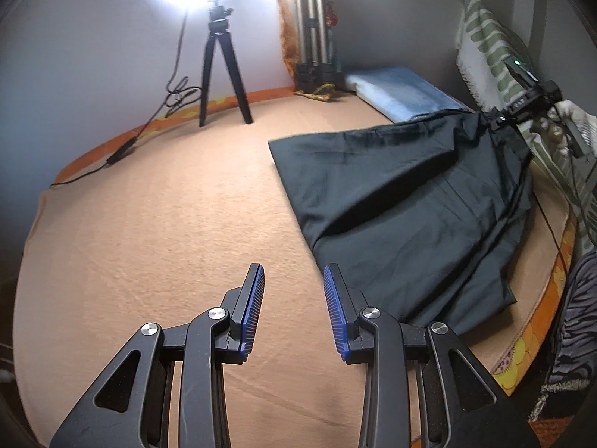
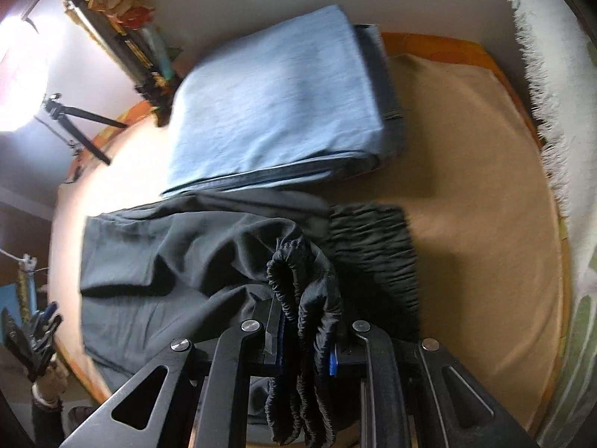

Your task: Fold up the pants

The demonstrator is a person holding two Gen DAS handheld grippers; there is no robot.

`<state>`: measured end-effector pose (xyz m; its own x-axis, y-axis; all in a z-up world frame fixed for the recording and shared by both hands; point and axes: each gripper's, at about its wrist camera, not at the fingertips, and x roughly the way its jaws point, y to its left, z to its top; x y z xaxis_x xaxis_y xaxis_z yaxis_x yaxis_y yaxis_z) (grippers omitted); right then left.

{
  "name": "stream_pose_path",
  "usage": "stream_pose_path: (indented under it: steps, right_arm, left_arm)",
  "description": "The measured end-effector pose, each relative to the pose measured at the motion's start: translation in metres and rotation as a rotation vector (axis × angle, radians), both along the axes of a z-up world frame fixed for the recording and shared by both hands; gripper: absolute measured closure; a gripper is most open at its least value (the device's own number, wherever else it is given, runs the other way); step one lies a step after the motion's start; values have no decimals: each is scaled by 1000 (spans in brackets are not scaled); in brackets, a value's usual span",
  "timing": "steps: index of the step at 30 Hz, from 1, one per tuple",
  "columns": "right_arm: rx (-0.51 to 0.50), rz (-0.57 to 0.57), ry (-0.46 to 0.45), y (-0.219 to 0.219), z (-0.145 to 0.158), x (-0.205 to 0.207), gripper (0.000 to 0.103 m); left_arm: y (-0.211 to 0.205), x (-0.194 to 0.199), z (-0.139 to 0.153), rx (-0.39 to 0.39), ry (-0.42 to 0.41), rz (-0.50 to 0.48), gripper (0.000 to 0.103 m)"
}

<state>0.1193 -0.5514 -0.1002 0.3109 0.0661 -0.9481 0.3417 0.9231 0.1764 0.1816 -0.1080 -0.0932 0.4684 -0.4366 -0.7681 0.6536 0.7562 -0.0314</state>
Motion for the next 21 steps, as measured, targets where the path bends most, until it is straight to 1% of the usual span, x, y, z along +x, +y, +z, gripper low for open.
stream_pose_path:
  steps: [5, 8, 11, 16, 18, 19, 20, 21]
  right_arm:
    - [-42, -24, 14, -11, -9, 1, 87]
    - [-89, -7, 21, -7, -13, 3, 87]
    - [-101, -26, 28, -9, -15, 4, 87]
    - [-115, -40, 33, -9, -14, 3, 87]
    - [-121, -33, 29, -6, -9, 1, 80]
    - [-129, -28, 28, -5, -6, -1, 69]
    - [-158, -28, 22, -3, 1, -4, 61]
    - [-173, -30, 13, -3, 6, -9, 60]
  left_arm:
    - [-8, -10, -5, -6, 33, -66, 71]
    - [-10, -17, -10, -1, 52, -102, 71]
    - [-14, -26, -16, 47, 36, -137, 71]
    - [-19, -37, -29, 90, 47, -185, 71]
    - [-22, -41, -32, 107, 41, -202, 71]
    - [-23, -41, -33, 110, 37, -205, 71]
    - [-24, -41, -34, 110, 35, -208, 71]
    - [-24, -42, -34, 108, 31, -212, 71]
